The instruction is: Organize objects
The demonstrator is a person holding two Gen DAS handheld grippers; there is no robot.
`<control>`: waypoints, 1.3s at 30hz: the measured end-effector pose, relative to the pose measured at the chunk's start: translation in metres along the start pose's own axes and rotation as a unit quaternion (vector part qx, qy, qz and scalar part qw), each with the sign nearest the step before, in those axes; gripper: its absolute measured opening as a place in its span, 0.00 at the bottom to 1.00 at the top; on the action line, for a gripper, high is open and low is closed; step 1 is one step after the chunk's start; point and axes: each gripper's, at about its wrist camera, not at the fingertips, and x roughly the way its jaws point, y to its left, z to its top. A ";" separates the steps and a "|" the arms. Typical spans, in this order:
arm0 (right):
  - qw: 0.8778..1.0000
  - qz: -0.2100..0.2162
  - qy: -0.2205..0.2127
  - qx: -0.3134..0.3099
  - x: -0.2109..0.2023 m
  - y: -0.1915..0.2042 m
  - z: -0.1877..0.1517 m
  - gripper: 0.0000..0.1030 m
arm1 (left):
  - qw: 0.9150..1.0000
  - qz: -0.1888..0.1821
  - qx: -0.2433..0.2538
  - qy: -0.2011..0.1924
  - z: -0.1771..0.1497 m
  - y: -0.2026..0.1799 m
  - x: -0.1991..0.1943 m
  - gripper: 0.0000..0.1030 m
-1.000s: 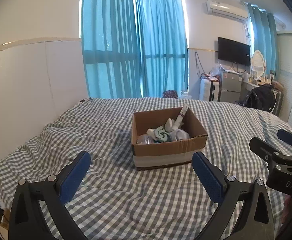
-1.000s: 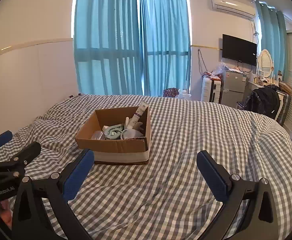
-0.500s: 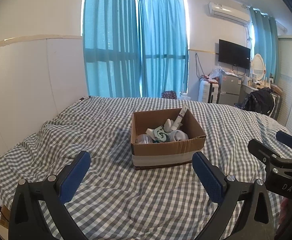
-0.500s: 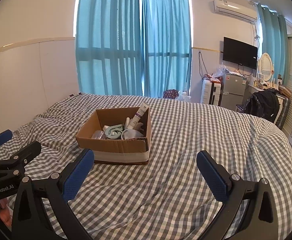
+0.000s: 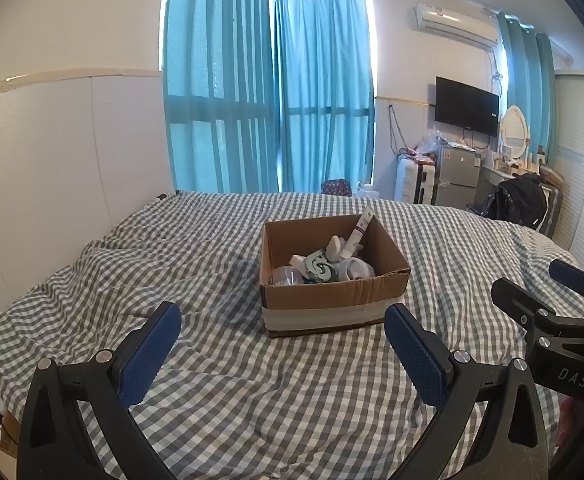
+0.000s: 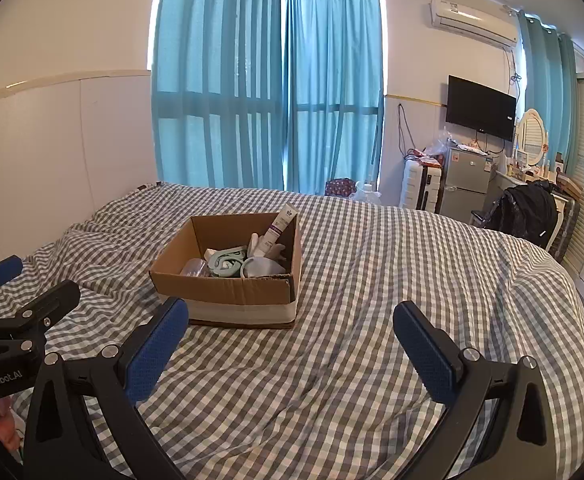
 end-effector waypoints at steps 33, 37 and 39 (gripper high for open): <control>1.000 -0.004 0.007 -0.002 0.004 0.007 -0.004 1.00 | 1.000 0.013 -0.005 0.000 -0.003 0.009 -0.003 1.00; 1.000 -0.005 0.007 -0.004 0.005 0.009 -0.004 1.00 | 1.000 0.011 -0.007 0.005 -0.003 0.009 -0.002 1.00; 1.000 -0.006 0.007 -0.006 0.006 0.010 -0.004 1.00 | 1.000 0.011 -0.006 0.004 -0.003 0.009 -0.002 1.00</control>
